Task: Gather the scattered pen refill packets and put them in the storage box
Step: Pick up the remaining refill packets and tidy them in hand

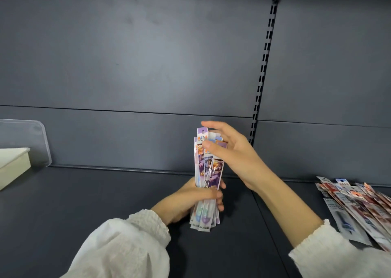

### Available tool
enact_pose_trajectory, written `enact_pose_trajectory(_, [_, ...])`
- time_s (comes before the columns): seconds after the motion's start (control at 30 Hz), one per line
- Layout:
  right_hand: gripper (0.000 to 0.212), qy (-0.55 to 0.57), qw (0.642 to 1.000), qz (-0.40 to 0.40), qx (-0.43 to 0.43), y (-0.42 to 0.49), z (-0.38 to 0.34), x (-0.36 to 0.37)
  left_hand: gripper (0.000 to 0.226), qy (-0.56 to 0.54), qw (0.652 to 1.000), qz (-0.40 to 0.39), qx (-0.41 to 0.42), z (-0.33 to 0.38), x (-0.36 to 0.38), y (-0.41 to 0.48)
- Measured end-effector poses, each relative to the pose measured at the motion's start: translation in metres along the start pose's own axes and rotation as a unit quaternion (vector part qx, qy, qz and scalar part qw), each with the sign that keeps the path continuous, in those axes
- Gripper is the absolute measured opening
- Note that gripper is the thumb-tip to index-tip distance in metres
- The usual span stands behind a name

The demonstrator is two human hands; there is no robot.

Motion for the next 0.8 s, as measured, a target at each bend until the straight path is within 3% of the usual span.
enact_pose_trajectory(0.23, [0.038, 0.097, 0.994, 0.056, 0.018, 0.002, 0.009, 0.001, 0.015, -0.068, 0.995, -0.065, 0.019, 0.002, 0.003, 0.002])
enact_pose_trajectory(0.4, [0.028, 0.035, 0.999, 0.007, 0.023, -0.003, 0.009, 0.012, 0.015, -0.048, 0.997, -0.061, 0.025, -0.003, 0.006, 0.001])
enact_pose_trajectory(0.47, [0.030, 0.044, 0.998, 0.022, 0.029, -0.006, 0.012, 0.013, 0.013, -0.045, 0.997, -0.065, 0.007, -0.006, 0.006, -0.001])
enact_pose_trajectory(0.67, [0.080, 0.149, 0.983, 0.063, 0.086, -0.010, 0.017, 0.005, 0.002, -0.062, 0.987, -0.144, -0.039, -0.003, 0.008, -0.006])
enact_pose_trajectory(0.8, [0.059, 0.243, 0.958, 0.068, 0.139, -0.018, 0.022, 0.013, 0.001, -0.109, 0.972, -0.196, -0.065, -0.002, 0.013, -0.012])
Point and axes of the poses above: each hand's wrist, its own y-axis towards the middle knuckle, its own x-axis out of the palm, z = x × y, the point moved 2 cm from there along y, towards the middle knuckle, and after that the axes turned 11 degrees about -x, right-handed, at the moved point
